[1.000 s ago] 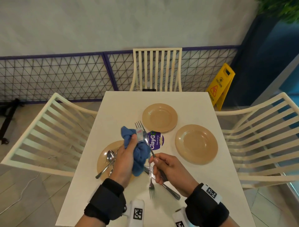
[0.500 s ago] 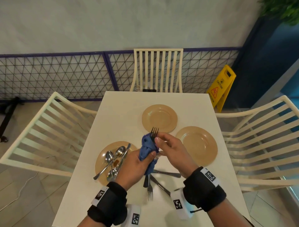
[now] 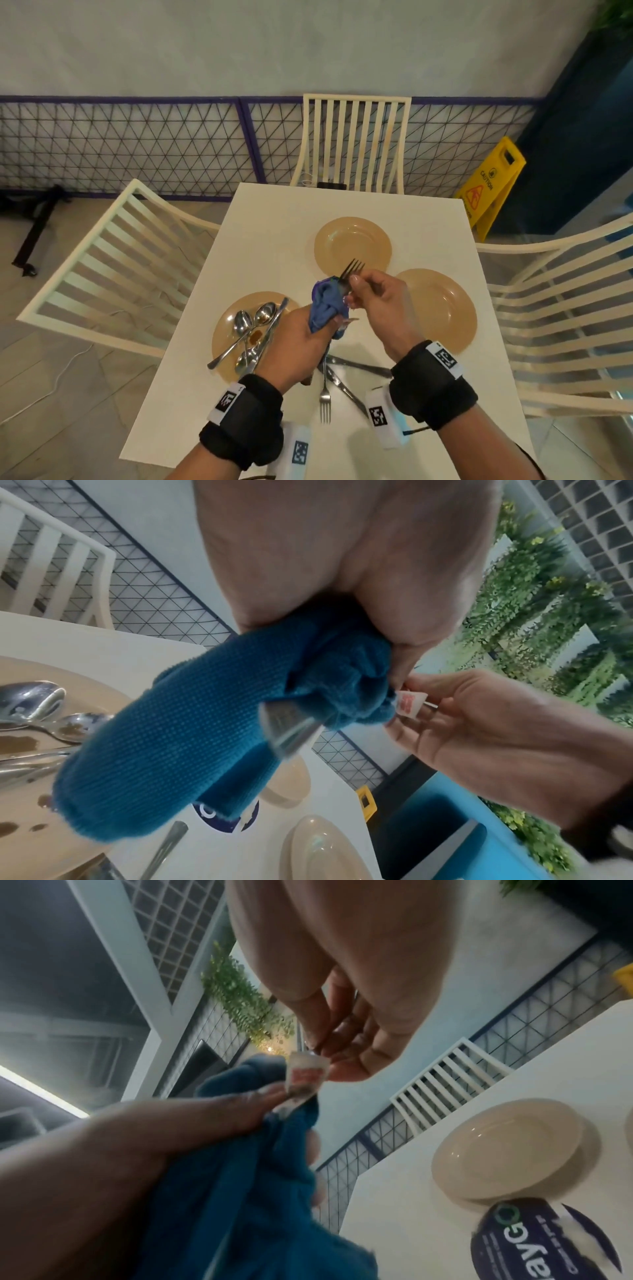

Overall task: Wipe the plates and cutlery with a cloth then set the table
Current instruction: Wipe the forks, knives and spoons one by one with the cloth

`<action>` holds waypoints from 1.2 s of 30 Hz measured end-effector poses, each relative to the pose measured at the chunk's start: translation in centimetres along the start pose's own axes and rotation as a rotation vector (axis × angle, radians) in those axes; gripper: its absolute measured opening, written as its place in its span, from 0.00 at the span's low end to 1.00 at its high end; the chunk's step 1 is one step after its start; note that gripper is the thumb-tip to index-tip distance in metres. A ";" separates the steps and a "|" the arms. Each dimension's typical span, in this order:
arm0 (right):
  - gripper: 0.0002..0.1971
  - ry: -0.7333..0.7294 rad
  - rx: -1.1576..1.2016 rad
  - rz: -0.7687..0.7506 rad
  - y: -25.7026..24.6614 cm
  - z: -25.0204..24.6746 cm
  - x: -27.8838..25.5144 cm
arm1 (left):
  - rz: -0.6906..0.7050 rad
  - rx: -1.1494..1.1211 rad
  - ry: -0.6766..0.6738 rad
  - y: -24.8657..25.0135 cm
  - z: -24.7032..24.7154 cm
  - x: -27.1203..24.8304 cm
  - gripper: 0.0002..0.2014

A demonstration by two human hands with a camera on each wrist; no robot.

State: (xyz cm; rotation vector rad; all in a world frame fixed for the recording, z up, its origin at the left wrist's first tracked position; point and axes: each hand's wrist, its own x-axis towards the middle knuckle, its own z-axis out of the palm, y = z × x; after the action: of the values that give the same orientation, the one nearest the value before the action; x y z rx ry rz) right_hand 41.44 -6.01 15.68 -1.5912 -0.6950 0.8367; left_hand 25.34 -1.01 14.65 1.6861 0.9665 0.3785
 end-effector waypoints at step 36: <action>0.11 -0.017 -0.561 0.442 18.9 3.5 3.3 | -0.508 0.027 0.179 -14.1 -10.2 -8.6 0.11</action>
State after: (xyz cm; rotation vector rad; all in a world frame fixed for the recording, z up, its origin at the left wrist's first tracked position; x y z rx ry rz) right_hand 40.36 -4.68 -3.72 -2.3006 -0.6297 1.0299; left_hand 7.46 0.01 7.23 1.3811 1.4906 0.1770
